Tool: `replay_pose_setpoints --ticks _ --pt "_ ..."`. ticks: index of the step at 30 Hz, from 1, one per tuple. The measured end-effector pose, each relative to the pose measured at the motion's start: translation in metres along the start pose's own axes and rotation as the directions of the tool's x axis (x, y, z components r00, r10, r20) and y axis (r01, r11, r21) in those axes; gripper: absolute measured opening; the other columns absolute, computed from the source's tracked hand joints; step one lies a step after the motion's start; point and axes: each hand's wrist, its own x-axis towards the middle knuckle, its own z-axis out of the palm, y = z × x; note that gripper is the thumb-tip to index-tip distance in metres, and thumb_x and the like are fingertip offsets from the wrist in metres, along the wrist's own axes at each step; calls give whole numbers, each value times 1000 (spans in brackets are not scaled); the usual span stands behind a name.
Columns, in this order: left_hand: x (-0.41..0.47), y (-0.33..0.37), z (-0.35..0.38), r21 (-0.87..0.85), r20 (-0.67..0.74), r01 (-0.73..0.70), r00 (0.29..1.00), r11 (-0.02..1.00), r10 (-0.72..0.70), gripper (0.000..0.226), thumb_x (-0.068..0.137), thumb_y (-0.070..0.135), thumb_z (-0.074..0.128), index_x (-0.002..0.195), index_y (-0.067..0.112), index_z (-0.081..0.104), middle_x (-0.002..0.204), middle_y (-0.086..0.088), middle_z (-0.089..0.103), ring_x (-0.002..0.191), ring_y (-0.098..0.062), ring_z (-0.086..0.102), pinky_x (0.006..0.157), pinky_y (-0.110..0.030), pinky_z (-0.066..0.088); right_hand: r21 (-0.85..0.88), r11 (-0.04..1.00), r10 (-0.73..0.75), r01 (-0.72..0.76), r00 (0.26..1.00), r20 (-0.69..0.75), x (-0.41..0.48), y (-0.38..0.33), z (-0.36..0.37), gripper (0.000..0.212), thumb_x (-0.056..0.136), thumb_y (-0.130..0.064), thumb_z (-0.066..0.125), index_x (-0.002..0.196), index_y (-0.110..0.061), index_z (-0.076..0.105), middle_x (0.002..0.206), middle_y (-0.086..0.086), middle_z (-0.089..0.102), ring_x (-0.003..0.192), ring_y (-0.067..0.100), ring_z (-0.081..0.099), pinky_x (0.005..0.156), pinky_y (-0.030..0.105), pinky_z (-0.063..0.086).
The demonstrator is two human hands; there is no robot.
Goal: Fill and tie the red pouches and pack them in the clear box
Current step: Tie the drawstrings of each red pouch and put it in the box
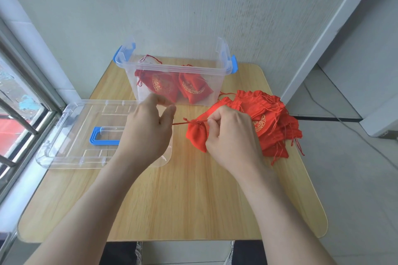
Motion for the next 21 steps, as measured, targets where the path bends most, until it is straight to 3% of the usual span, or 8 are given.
replay_pose_setpoints --ticks 4,6,9,11,14,15,18,21 --pt "-1 1 1 22 -21 21 1000 1000 -20 18 108 24 50 116 22 66 76 1 69 68 -15 64 68 -21 46 57 997 48 -49 999 18 0 2 1 10 102 -20 60 96 -19 68 89 -3 72 84 22 67 72 37 49" --pt "-1 2 -1 -11 -52 49 997 999 -50 21 108 21 47 110 23 68 68 8 64 66 -9 61 62 -27 42 161 986 25 -30 999 38 2 2 2 10 104 -19 58 99 -20 66 90 -7 72 84 16 66 73 34 46" --pt "-2 3 -6 -87 1 38 999 995 -38 29 104 18 44 97 28 70 58 9 58 56 -7 54 61 -35 43 374 927 25 -39 999 45 7 1 2 13 107 -21 53 98 -26 60 87 -8 72 79 12 73 76 40 58" --pt "-4 5 -8 -141 66 12 998 990 -3 30 101 26 44 101 33 74 85 11 69 79 -9 66 76 -37 54 525 844 84 -105 994 64 7 0 1 14 109 -21 50 98 -25 58 90 -2 75 72 19 78 71 50 63" --pt "-7 5 -4 -132 179 -9 983 991 32 25 104 30 50 116 35 71 119 15 62 101 -2 64 86 -18 47 718 656 166 -233 972 164 6 -7 -6 12 112 -17 48 105 -18 58 98 11 76 72 29 80 62 48 64" --pt "-7 4 -1 -136 202 -8 979 991 36 22 105 31 50 115 32 70 119 12 63 100 -3 65 87 -20 49 762 593 172 -260 966 196 6 -10 -10 11 113 -18 49 108 -15 59 101 16 76 75 32 80 62 49 65" --pt "-3 3 2 -212 208 23 978 977 22 23 107 34 48 100 15 60 91 -1 73 84 -23 72 84 -51 59 839 460 144 -290 957 252 6 -17 -13 17 107 -26 62 118 -14 66 107 16 78 87 31 80 67 45 66" --pt "1 6 0 -275 203 18 978 961 40 28 110 31 48 99 5 53 77 -4 71 70 -21 72 77 -54 60 819 520 156 -242 970 188 6 -21 -5 30 97 -11 76 127 -14 69 109 5 81 92 23 80 66 36 65"
